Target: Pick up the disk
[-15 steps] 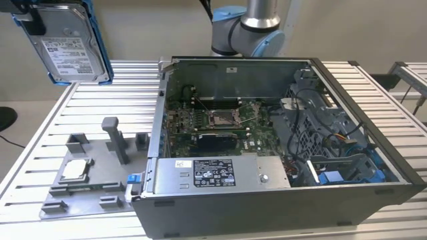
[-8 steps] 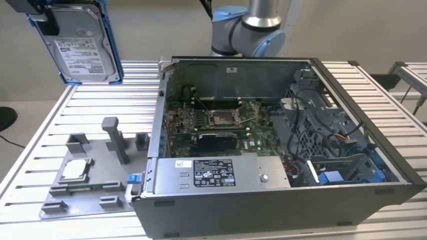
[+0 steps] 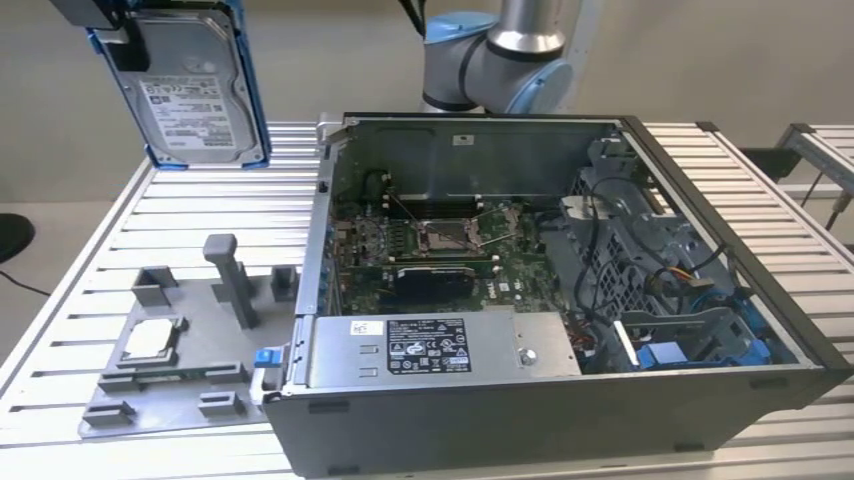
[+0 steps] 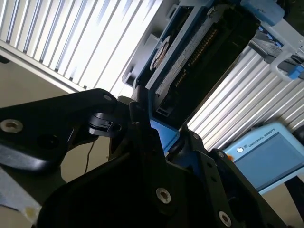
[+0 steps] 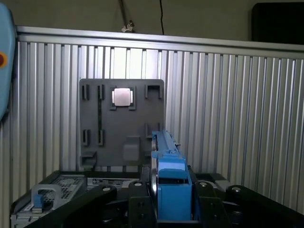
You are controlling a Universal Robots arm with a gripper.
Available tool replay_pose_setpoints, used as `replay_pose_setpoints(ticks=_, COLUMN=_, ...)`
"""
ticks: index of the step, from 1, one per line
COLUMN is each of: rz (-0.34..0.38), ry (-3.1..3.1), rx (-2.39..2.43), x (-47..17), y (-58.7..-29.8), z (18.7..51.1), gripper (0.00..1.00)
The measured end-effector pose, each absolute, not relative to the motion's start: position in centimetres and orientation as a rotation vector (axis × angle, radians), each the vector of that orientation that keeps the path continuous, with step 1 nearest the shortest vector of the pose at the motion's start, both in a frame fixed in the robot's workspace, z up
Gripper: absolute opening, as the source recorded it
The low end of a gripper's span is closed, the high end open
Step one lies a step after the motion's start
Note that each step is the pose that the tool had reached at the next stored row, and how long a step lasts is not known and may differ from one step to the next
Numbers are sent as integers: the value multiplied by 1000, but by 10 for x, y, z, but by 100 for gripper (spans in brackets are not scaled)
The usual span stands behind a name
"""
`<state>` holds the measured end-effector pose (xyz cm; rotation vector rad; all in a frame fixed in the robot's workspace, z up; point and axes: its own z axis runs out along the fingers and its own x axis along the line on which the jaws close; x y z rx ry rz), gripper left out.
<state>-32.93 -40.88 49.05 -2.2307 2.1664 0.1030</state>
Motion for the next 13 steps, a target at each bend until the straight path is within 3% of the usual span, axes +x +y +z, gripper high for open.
replay_pose_setpoints(ticks=13, rz=104, ry=2167, rx=-2231, x=-292, y=-409, z=490, gripper=0)
